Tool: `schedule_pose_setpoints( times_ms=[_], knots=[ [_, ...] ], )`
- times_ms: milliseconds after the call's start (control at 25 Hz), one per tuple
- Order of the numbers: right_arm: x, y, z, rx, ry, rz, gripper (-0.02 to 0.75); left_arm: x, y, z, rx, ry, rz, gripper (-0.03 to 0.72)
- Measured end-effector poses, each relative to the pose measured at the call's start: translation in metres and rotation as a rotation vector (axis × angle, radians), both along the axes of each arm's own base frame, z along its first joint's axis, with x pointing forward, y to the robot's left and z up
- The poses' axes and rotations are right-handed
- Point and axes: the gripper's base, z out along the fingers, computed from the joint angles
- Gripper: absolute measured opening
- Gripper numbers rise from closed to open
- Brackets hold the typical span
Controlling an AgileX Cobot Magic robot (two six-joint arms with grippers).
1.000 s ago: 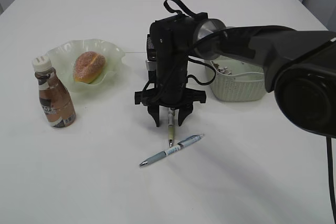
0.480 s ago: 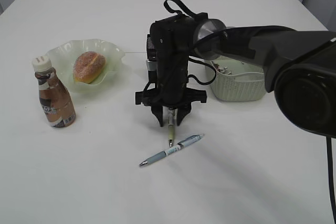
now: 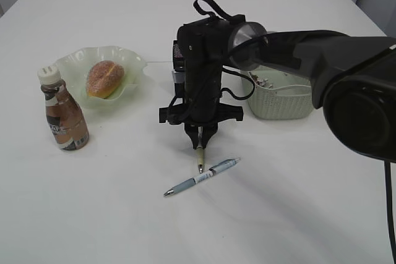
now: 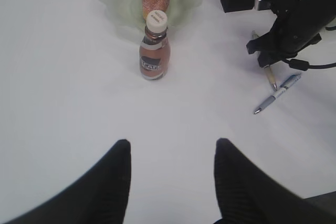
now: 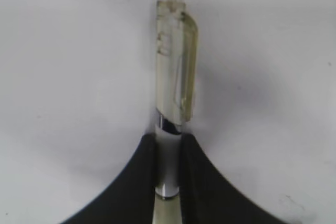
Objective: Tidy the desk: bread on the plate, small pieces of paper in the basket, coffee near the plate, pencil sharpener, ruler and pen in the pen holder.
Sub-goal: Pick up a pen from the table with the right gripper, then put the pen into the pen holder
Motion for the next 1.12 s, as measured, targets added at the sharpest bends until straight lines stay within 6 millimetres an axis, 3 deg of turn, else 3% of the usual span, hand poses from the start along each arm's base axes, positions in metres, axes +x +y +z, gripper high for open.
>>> schedule_pose_setpoints(
  times_ms=[320,560,800,1120],
  knots=[
    [0.005,0.005,0.016,0.048,-0.043,0.026,0.089,0.0,0.0,0.0,0.0,0.0,0.0,0.362],
    [0.004,0.003,0.058,0.067,-0.127,0.076,0.089,0.0,0.0,0.0,-0.002,0.001,-0.001,0.361],
    [-0.013,0.016,0.106,0.026,-0.255,0.239,0.09,0.0,0.0,0.0,-0.003,0.001,-0.002,0.351],
    [-0.036,0.036,0.137,-0.032,-0.35,0.442,0.09,-0.001,-0.003,0.0,-0.033,0.013,-0.019,0.321]
  ],
)
